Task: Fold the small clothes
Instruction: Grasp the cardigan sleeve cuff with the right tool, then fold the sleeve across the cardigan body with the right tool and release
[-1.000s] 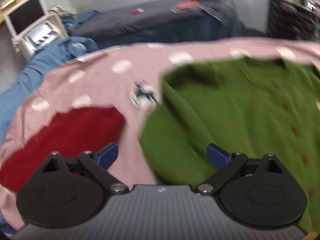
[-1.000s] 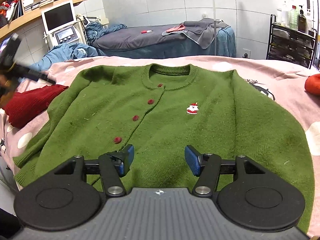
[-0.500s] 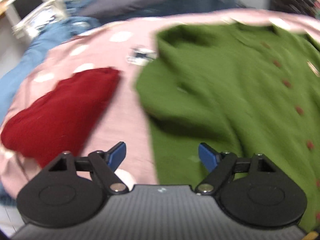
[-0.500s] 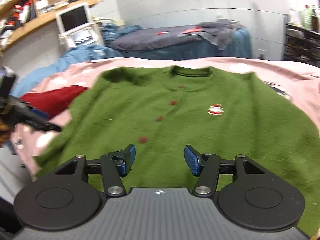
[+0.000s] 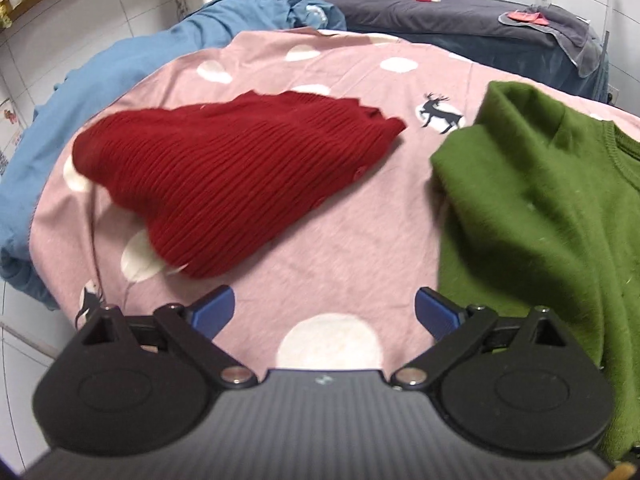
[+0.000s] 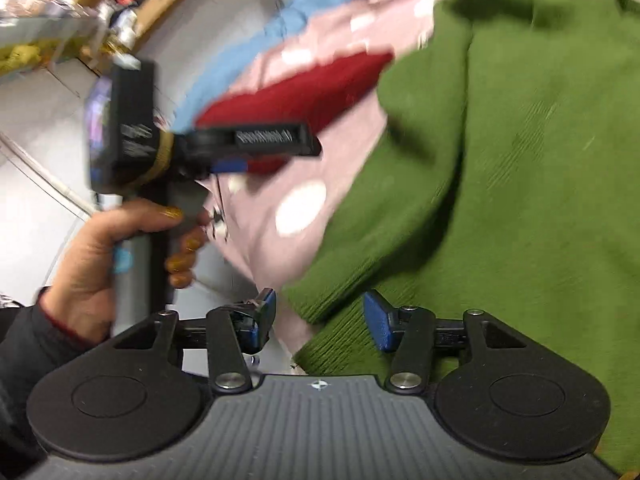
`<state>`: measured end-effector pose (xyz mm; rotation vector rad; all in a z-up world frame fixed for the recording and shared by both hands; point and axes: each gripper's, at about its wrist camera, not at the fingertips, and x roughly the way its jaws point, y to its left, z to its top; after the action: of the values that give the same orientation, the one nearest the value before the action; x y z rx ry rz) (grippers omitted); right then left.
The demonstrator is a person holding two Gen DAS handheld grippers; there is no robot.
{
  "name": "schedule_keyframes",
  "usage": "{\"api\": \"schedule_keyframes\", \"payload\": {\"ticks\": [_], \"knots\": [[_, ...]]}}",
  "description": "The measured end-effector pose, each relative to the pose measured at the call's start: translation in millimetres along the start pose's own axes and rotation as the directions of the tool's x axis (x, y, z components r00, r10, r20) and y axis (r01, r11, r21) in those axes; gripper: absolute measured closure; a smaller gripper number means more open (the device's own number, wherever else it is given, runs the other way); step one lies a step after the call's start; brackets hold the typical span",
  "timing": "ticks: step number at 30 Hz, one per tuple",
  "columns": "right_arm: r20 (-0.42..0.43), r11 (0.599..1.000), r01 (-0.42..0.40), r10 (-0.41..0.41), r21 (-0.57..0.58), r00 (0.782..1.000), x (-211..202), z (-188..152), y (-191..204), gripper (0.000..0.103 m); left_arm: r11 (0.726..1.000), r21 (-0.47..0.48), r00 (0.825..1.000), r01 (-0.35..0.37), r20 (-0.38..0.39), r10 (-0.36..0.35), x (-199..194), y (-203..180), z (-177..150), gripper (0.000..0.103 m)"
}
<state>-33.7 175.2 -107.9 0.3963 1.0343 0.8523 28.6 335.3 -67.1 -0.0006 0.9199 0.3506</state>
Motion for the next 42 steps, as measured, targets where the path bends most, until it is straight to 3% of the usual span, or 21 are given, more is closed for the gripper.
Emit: {"api": "schedule_keyframes", "payload": {"ticks": [5,7,9,10,16,20,21,25,30,34,38,42], "knots": [[0.019,0.997,-0.016,0.015,0.070,1.000,10.3,4.6,0.3,0.040,1.000,-0.018,1.000,0.014,-0.025,-0.015,8.3,6.9,-3.3,0.005],[0.004,0.997,0.005,-0.005,0.074,1.000,14.2,6.4,-2.0,0.058,1.000,-0.015,0.999,0.021,-0.025,-0.021,10.1,4.7,-2.7,0.005],[-0.010,0.996,0.013,-0.012,0.087,1.000,18.8,7.4,-3.6,0.087,1.000,-0.008,1.000,0.021,-0.014,-0.021,8.8,2.4,-1.8,0.005],[-0.014,0.995,0.020,-0.019,0.097,1.000,19.3,7.9,-4.3,0.090,1.000,-0.005,1.000,0.021,-0.005,-0.021,7.3,1.5,-1.3,0.005],[0.067,1.000,-0.012,0.013,-0.029,0.998,-7.8,19.6,18.5,0.092,1.000,-0.018,1.000,0.003,0.019,-0.003,-0.7,3.3,5.8,0.005],[0.169,0.991,-0.089,0.105,-0.099,0.980,-60.5,53.5,25.3,0.092,0.999,-0.040,0.999,0.033,-0.004,-0.033,-5.0,5.2,13.7,0.005],[0.197,0.990,-0.076,0.099,-0.122,0.975,-76.2,62.0,21.7,0.092,0.999,-0.029,0.999,0.038,0.008,-0.038,-7.7,3.0,14.2,0.005],[0.259,0.981,0.086,-0.039,-0.174,0.965,-147.1,87.6,-16.5,0.092,0.995,0.042,0.995,0.087,0.044,-0.089,-16.1,-15.9,12.8,0.005],[0.270,0.943,0.327,-0.299,-0.065,0.915,-237.0,90.8,-86.5,0.092,0.979,0.119,0.985,0.166,0.028,-0.171,-15.4,-49.5,11.0,0.010],[0.250,0.887,0.462,-0.451,0.016,0.857,-267.3,88.1,-130.8,0.092,0.972,0.172,0.984,0.163,0.041,-0.172,-8.1,-80.1,11.2,0.010],[0.218,0.875,0.476,-0.483,0.088,0.848,-267.7,86.2,-161.9,0.092,0.970,0.165,0.982,0.176,0.036,-0.184,-4.2,-99.5,14.6,0.010],[0.182,0.830,0.545,-0.557,0.118,0.810,-255.6,91.5,-184.7,0.092,0.969,0.200,0.987,0.142,0.051,-0.155,-3.8,-110.0,12.2,0.010]]}}
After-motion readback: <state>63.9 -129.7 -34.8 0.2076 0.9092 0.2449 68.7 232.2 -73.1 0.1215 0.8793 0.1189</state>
